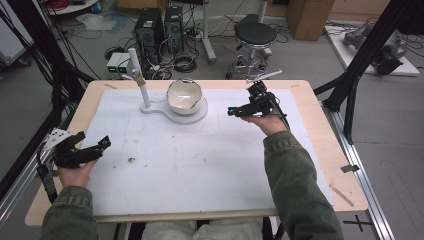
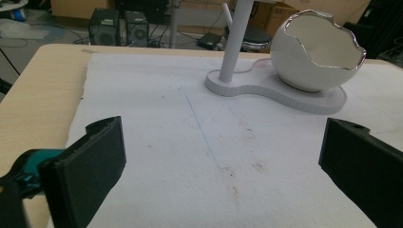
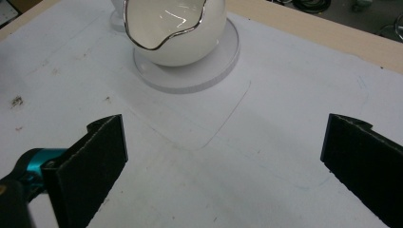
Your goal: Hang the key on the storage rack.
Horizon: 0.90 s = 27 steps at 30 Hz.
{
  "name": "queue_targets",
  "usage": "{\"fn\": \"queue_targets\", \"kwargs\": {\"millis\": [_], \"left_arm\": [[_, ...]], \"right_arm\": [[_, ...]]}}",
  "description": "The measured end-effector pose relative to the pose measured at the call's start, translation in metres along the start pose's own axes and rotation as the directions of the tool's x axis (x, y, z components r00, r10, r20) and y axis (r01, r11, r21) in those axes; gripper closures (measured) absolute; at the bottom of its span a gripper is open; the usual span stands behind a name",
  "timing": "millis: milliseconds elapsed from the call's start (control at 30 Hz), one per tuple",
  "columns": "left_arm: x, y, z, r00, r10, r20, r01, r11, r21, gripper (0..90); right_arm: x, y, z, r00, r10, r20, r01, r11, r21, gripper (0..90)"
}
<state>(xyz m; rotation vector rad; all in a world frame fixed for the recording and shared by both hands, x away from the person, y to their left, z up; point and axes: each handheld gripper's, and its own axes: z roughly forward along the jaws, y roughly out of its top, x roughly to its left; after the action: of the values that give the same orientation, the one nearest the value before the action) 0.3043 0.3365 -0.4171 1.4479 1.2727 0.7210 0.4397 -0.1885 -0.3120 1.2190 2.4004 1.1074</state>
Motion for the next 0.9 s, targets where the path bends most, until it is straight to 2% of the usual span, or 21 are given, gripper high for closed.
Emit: {"fn": "queue_targets", "kwargs": {"millis": [67,200,533,900], "left_arm": [[0.000,0.000,0.000,1.0000,0.006,0.003,-0.006,1.0000,0.006,2.2],[-0.001,0.000,0.000,1.0000,0.006,0.003,-0.006,0.9999,0.009,2.2],[-0.001,0.000,-0.001,0.9999,0.009,0.005,-0.009,0.9999,0.013,2.2],[-0.002,0.000,-0.001,0.9999,0.010,0.004,-0.011,0.9998,0.017,2.2]], "right_arm": [[-0.003,-0.007,-0.001,0.9998,0.012,-0.016,-0.012,1.000,-0.011,0.6],[-0.008,-0.016,-0.003,0.9998,0.020,-0.007,-0.020,1.000,-0.004,0.6],[-0.016,-0.040,-0.012,0.9985,0.050,0.023,-0.049,0.998,-0.039,0.6],[-0.013,-0.059,-0.020,0.9981,0.035,0.051,-0.033,0.998,-0.057,0.6]]}}
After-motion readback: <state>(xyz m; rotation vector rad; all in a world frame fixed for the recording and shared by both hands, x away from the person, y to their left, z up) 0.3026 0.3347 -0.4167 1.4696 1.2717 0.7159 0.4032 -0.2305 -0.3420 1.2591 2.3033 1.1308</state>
